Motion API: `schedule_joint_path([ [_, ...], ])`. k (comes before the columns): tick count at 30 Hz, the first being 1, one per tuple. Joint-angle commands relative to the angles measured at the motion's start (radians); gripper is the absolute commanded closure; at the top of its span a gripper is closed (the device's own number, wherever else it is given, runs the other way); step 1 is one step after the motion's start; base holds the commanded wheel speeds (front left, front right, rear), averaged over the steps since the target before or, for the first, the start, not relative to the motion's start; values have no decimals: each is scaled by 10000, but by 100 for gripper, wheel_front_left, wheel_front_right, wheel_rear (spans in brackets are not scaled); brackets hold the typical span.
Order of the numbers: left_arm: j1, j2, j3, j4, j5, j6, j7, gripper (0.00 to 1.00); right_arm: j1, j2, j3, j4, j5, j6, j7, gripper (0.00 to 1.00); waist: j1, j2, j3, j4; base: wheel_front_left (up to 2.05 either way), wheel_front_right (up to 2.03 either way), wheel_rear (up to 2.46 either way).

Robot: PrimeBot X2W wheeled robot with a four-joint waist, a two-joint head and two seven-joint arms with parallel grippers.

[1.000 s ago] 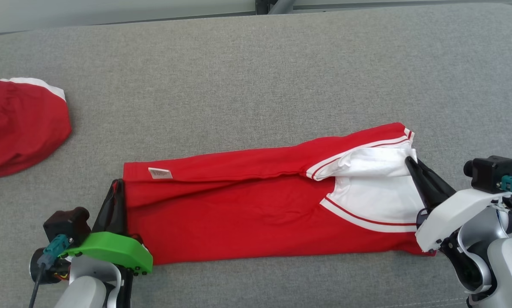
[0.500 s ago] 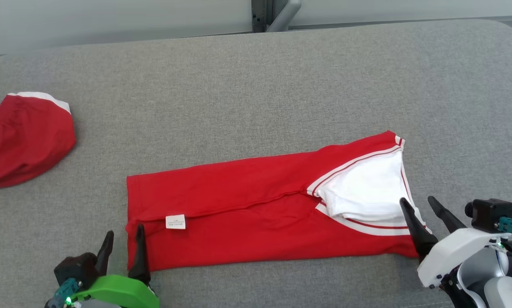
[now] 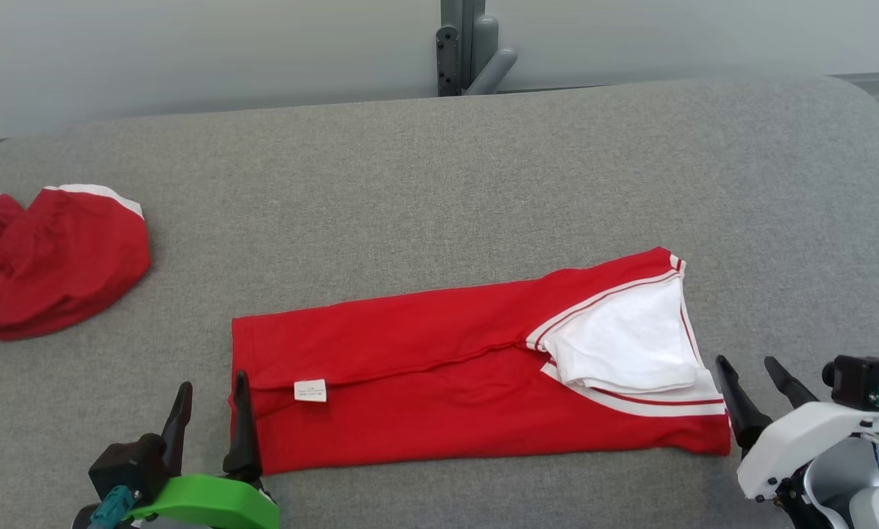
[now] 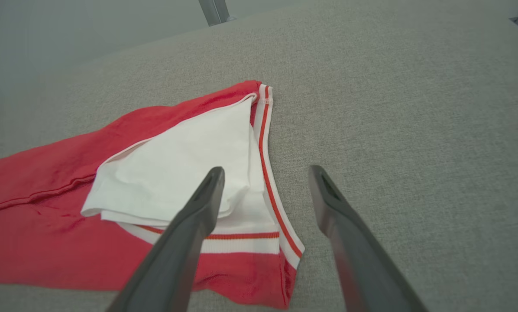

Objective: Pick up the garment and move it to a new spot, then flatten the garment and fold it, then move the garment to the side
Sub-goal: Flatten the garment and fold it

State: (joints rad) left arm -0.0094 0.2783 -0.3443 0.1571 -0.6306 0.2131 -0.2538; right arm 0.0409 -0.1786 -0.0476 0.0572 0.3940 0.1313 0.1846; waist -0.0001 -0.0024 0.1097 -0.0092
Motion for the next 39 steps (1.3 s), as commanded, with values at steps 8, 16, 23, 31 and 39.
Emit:
schedule_joint_path([
  [8, -129, -119, 46, -200, 208, 141, -78, 0, -1543, -221, 96, 1815, -212, -11, 420, 0, 1, 24, -213, 443, 0, 0, 0],
  [16, 83, -117, 259, -340, 262, 198, -110, 0, -2829, -308, 227, 4020, -102, -11, 652, 0, 1, 24, -163, 1040, 0, 0, 0],
  [23, 139, -203, 390, -307, 290, 146, -107, 0, -3368, -212, 452, 5666, 179, -9, 905, 0, 1, 24, -164, 1390, 0, 0, 0],
  [31, 206, -247, 549, -334, 332, 147, -118, 0, -3387, -236, 1374, 5649, 699, -3, 1169, 2, 1, 24, -121, 1327, 0, 0, 0],
  [39, 93, -303, 705, -317, 388, 100, -113, 0, -3767, -348, 2000, 5962, 375, -15, 975, 100, 1, 24, -38, 1036, 0, 0, 0],
])
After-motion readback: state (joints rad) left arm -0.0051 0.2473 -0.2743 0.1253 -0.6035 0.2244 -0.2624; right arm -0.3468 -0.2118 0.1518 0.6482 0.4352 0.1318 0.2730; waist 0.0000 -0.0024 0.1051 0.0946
